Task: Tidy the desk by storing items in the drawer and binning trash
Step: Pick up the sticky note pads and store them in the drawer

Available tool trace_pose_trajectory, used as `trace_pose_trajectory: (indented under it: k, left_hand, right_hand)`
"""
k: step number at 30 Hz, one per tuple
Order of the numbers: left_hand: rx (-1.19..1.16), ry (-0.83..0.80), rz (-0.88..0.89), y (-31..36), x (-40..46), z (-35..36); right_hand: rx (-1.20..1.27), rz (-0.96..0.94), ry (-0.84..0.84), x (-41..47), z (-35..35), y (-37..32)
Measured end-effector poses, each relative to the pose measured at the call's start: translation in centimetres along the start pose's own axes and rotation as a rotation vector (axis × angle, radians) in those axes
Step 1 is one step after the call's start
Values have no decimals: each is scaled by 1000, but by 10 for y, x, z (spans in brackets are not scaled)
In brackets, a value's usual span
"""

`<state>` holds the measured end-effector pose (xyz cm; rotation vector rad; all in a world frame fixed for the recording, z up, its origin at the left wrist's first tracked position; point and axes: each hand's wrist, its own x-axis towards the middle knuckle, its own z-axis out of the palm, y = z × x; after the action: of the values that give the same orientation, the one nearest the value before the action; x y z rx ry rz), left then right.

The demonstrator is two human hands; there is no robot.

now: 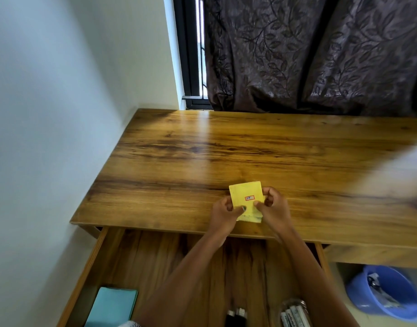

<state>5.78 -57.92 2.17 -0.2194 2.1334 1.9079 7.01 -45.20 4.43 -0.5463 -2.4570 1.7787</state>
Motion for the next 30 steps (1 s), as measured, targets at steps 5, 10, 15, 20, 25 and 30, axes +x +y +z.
trace_pose_trajectory:
  k: [5, 10, 15, 20, 25, 30]
  left_hand:
    - [35, 86, 239, 3, -5, -14]
    - [73, -9, 214, -5, -4, -20]
    - [81, 24, 143, -6, 2, -19]
    - [85, 41, 187, -6, 8, -21]
    - [-43, 21, 132, -17, 9, -22]
    - [-7, 81, 64, -20, 14, -21]
  right_hand:
    - [119, -130, -30, 1, 10, -9]
    - [92, -105, -113, 1, 27, 6]
    - [15, -80, -80, 4, 35, 14]
    - [-12, -112, 48, 8, 38, 15]
    - [-189, -101, -49, -2, 45, 29]
    - [-536, -100, -71, -12, 55, 32]
